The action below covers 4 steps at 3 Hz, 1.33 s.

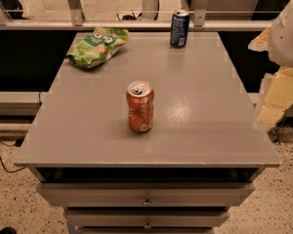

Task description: Move green rice chip bag near pepsi can

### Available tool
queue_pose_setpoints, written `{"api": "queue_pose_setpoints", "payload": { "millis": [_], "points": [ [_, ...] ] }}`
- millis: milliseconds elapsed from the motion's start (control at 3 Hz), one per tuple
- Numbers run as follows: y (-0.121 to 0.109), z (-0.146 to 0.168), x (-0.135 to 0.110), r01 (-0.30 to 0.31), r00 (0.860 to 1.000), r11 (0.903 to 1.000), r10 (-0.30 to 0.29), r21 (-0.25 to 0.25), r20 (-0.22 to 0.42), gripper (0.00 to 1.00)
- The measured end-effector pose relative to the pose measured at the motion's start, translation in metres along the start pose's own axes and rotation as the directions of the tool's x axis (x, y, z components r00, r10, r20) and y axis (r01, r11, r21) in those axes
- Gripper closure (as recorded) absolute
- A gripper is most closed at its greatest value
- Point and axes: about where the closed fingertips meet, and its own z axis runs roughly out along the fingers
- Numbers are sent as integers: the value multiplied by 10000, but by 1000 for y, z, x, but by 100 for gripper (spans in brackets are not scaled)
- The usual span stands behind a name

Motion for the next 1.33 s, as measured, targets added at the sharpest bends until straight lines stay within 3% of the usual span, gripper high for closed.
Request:
{"api": "queue_pose_setpoints", "payload": {
  "millis": [333,667,1000,1333],
  "points": [
    [0,0,0,0,10000,10000,0,2,1,0],
    [-6,5,-13,374,9978,9992,-380,128,545,0],
    [-26,28,-41,1191,9790,9924,-1226,314,1628,0],
    [-55,50,-77,2433,9248,9665,-2564,814,2812,0]
  ]
}}
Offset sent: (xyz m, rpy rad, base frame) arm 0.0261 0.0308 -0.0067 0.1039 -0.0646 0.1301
